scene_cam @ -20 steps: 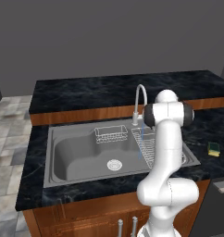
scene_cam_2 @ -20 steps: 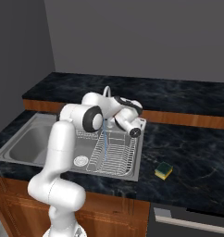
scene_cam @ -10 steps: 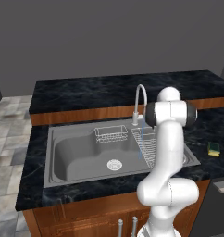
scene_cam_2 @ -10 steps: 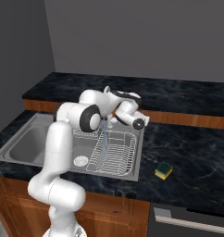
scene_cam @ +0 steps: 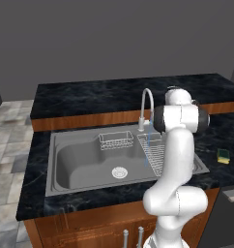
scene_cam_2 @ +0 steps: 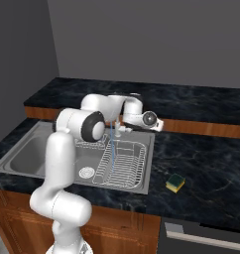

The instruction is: Soak the sponge with water for a few seconds and then drop it inside the sink.

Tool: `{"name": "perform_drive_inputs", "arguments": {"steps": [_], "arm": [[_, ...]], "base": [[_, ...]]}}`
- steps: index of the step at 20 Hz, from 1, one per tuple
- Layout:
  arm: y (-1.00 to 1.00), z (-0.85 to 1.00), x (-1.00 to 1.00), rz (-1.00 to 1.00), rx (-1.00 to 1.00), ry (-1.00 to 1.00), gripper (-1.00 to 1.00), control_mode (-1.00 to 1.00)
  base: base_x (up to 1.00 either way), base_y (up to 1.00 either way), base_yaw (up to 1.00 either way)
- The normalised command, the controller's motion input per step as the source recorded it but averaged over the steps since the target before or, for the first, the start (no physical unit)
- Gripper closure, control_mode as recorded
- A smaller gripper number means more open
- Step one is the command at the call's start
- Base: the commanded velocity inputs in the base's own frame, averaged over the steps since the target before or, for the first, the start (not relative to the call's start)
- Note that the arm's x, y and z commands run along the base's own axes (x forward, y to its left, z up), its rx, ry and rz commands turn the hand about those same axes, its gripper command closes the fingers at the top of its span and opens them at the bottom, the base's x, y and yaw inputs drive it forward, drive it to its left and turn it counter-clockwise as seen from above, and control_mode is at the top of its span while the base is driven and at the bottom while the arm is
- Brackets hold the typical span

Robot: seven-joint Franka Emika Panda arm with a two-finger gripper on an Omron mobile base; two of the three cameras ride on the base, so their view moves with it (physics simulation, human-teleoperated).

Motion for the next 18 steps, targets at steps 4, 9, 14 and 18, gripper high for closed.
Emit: {"name": "perform_drive_inputs", "arguments": {"steps": [4, 9, 14, 18], "arm": [[-0.27, 0.08, -0.47, -0.09, 0.00, 0.21, -1.00, -1.00], [-0.29, 0.06, -0.51, -0.05, 0.00, 0.06, -1.00, -1.00], [-0.22, 0.07, -0.51, -0.01, 0.00, 0.02, -1.00, -1.00], [-0.02, 0.13, -0.53, 0.00, 0.00, 0.01, -1.00, -1.00]], "base": [[0.00, 0.00, 0.00], [0.00, 0.00, 0.00], [0.00, 0.00, 0.00], [0.00, 0.00, 0.00]]}}
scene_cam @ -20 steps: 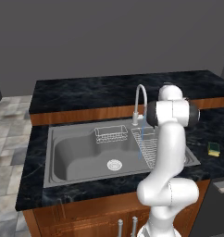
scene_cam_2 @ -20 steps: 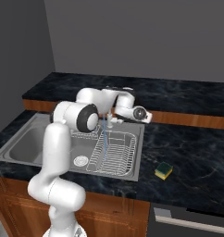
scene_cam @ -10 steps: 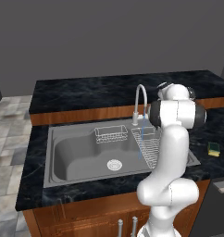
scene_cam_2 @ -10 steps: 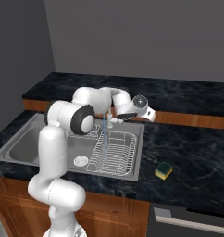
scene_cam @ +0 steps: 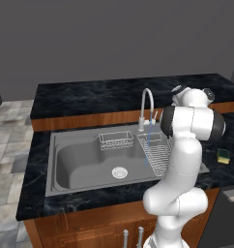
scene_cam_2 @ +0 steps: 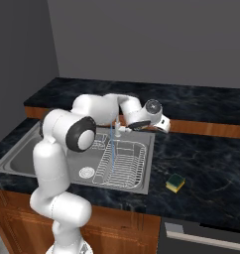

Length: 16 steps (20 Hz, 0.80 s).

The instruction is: Soak the sponge with water for a few seconds and then drop it inside the sink.

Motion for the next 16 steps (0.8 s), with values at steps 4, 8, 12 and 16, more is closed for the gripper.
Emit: {"name": "perform_drive_inputs", "arguments": {"steps": [4, 8, 12, 16], "arm": [[0.00, 0.14, -0.60, 0.00, 0.00, 0.02, -1.00, -1.00], [0.00, 0.06, -0.61, 0.00, 0.00, 0.10, -1.00, -1.00], [0.00, 0.06, -0.52, 0.00, 0.00, 0.20, -1.00, -1.00], [0.00, 0.08, -0.36, 0.00, 0.00, 0.26, -1.00, -1.00]], "base": [[0.00, 0.00, 0.00], [0.00, 0.00, 0.00], [0.00, 0.00, 0.00], [0.00, 0.00, 0.00]]}}
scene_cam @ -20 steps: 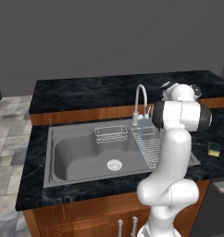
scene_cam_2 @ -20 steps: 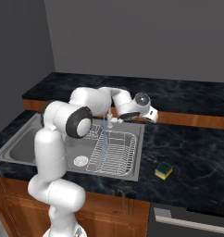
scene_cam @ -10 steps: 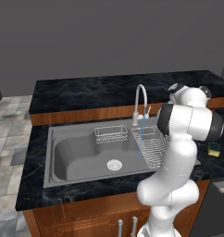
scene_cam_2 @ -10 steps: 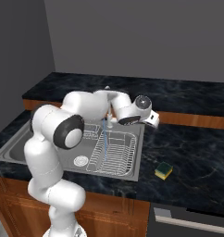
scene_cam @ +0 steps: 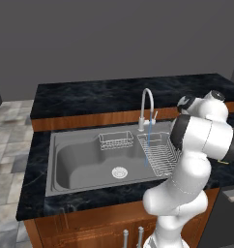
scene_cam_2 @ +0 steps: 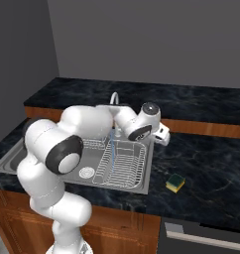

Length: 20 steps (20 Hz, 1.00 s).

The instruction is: Soak the sponge with water for a few seconds and then drop it inside the sink.

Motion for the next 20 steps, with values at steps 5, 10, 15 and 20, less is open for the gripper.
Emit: {"name": "perform_drive_inputs", "arguments": {"steps": [5, 10, 15, 20], "arm": [[0.00, 0.13, -0.24, 0.00, 0.00, 0.21, -1.00, -1.00], [0.00, 0.21, -0.22, 0.00, 0.00, 0.15, -1.00, -1.00], [0.00, 0.03, -0.29, 0.00, 0.00, 0.16, -1.00, -1.00], [0.00, 0.00, -0.27, 0.03, 0.00, 0.12, -1.00, -1.00]], "base": [[0.00, 0.00, 0.00], [0.00, 0.00, 0.00], [0.00, 0.00, 0.00], [0.00, 0.00, 0.00]]}}
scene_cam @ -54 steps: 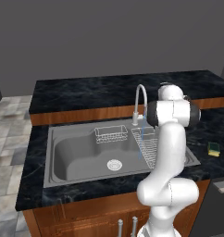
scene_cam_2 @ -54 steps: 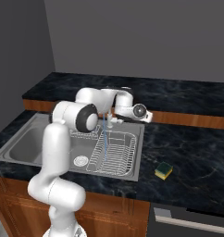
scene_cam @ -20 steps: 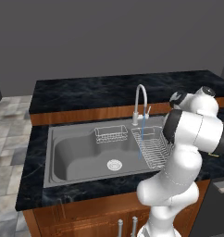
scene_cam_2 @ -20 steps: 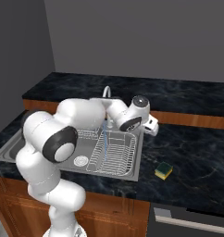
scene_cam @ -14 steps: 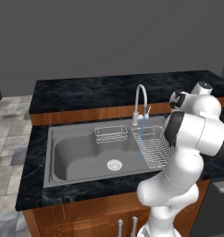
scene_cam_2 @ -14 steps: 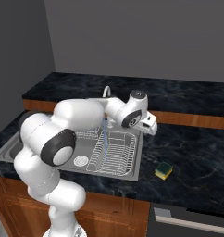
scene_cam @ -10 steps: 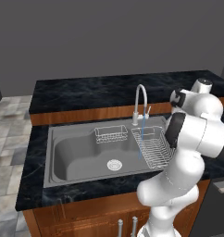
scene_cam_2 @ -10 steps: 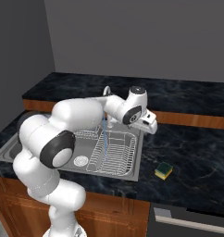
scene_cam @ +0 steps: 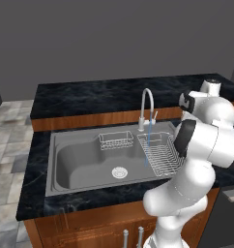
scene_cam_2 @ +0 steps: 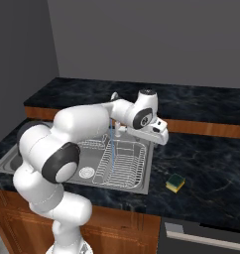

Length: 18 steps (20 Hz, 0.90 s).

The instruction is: Soak the sponge with water for a few seconds and then drop it inside the sink.

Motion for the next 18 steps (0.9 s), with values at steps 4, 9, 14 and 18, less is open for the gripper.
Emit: {"name": "perform_drive_inputs", "arguments": {"steps": [4, 9, 14, 18], "arm": [[0.00, 0.00, -0.16, 0.07, 0.00, 0.06, -1.00, -1.00], [-0.08, -0.16, -0.08, 0.02, 0.00, 0.00, -1.00, -1.00], [-0.21, -0.18, -0.16, 0.00, 0.00, 0.01, -1.00, -1.00], [-0.31, -0.07, -0.32, 0.00, 0.00, 0.04, -1.00, -1.00]], "base": [[0.00, 0.00, 0.00], [0.00, 0.00, 0.00], [0.00, 0.00, 0.00], [0.00, 0.00, 0.00]]}}
